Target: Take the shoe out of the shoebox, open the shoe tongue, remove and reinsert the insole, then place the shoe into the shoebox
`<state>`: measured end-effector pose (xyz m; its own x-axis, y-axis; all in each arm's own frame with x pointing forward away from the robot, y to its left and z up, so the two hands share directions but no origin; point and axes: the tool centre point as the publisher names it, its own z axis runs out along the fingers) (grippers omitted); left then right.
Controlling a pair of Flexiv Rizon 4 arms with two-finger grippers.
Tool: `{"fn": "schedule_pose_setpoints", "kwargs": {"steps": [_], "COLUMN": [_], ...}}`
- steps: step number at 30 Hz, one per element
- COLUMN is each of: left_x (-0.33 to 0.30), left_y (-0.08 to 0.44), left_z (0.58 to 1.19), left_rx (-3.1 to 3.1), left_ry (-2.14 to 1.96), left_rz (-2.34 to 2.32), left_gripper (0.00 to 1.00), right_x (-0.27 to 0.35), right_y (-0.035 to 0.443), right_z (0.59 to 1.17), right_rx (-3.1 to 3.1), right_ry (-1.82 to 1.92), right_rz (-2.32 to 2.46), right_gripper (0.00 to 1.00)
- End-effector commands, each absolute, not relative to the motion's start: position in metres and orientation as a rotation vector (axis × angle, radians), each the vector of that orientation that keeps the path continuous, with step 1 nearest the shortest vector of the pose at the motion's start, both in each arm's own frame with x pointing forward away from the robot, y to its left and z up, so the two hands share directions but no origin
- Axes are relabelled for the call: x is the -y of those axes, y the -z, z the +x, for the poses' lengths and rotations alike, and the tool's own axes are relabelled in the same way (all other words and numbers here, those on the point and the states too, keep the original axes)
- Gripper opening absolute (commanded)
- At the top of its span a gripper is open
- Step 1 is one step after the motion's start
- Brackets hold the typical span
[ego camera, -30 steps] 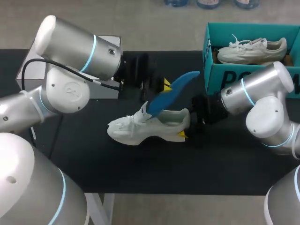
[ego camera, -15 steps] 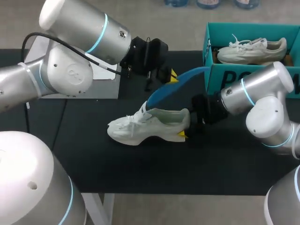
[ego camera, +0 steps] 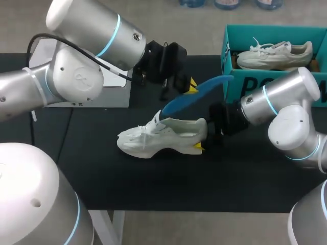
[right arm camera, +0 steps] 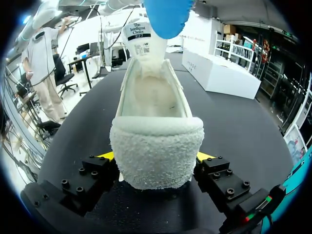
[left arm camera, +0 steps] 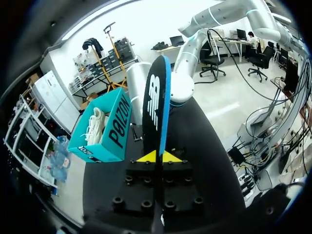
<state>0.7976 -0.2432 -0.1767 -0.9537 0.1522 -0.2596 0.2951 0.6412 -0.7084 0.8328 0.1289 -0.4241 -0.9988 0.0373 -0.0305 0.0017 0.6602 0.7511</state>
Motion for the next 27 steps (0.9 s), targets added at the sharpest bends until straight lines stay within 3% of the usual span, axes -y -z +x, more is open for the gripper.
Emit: {"fn": "schedule_pose_setpoints", "kwargs": {"steps": [1,20,27], "left_x": [0.257,0.237,0.256], "left_y": [0.170,0.131,0.111], "left_z": [0.789,0.743,0.721], "left_rx": [-2.692,-2.608,-2.428], "left_ry": [1.231,1.463,1.909], "left_rz": [0.383,0.394,0.312], "left_gripper": [0.00,0.00,0.00], "right_x": [-0.132,-0.132,-0.132], "right_y": [0.431,0.431,0.431], "right_z": [0.834,0.834,0.834], "right_rx": [-2.822,-2.822,-2.822], "right_ry": [-1.273,-1.273,-1.273], "right_rz": [0.035,0.035,0.035], "right_gripper": [0.00,0.00,0.00]}}
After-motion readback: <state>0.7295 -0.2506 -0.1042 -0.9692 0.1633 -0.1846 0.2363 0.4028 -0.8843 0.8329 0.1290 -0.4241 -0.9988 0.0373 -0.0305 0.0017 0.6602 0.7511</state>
